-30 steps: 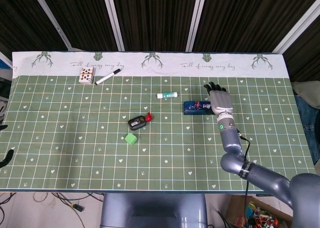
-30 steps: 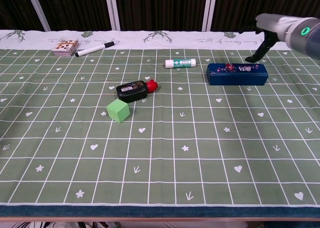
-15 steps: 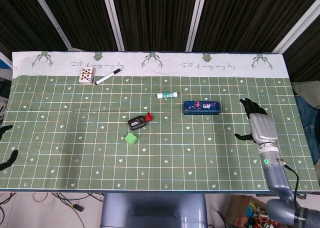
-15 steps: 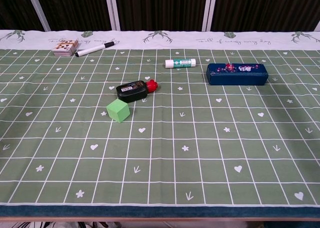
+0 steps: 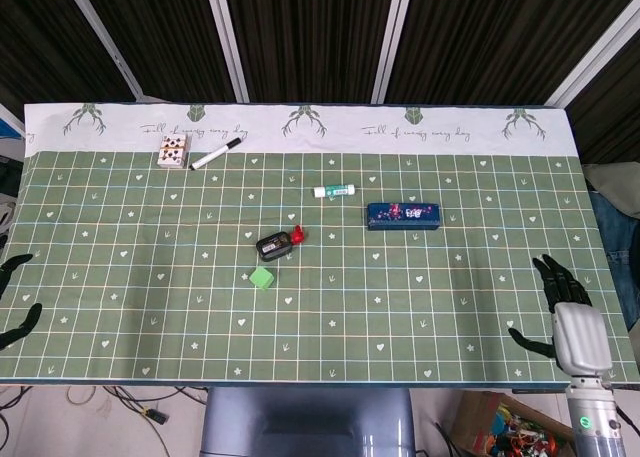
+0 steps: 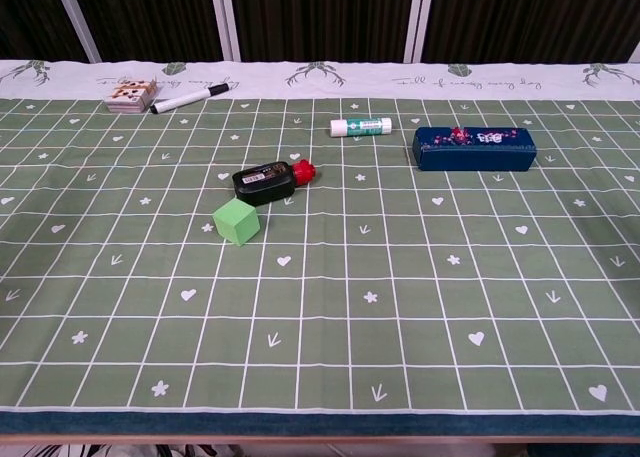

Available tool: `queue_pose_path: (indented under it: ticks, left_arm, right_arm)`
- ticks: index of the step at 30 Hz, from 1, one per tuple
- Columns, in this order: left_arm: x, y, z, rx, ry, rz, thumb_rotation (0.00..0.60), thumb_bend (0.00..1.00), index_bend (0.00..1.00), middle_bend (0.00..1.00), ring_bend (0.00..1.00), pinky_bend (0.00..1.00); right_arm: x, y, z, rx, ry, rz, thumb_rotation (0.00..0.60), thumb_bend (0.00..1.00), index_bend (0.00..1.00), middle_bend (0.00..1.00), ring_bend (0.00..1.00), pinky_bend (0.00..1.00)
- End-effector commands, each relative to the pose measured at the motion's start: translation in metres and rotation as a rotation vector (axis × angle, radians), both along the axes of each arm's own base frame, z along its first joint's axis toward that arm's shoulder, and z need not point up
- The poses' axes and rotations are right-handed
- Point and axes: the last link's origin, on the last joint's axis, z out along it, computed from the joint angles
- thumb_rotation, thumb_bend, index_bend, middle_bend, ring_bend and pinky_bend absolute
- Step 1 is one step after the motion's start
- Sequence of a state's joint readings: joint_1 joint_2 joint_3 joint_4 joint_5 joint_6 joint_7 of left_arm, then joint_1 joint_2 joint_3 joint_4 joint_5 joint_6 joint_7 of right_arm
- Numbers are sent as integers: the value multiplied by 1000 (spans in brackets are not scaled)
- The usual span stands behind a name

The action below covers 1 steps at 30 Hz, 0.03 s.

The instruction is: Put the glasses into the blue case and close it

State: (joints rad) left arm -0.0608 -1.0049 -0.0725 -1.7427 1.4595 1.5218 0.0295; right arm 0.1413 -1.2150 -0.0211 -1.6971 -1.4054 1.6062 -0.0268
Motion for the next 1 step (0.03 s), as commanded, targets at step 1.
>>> queue_pose_path:
  ticks: [1]
  left_arm:
    - [0,0,0,-1,0,-1,600,321,193,0,0,0]
  right_arm:
    - [0,13,-1,-1,5,2,600,155,73,61,92,172]
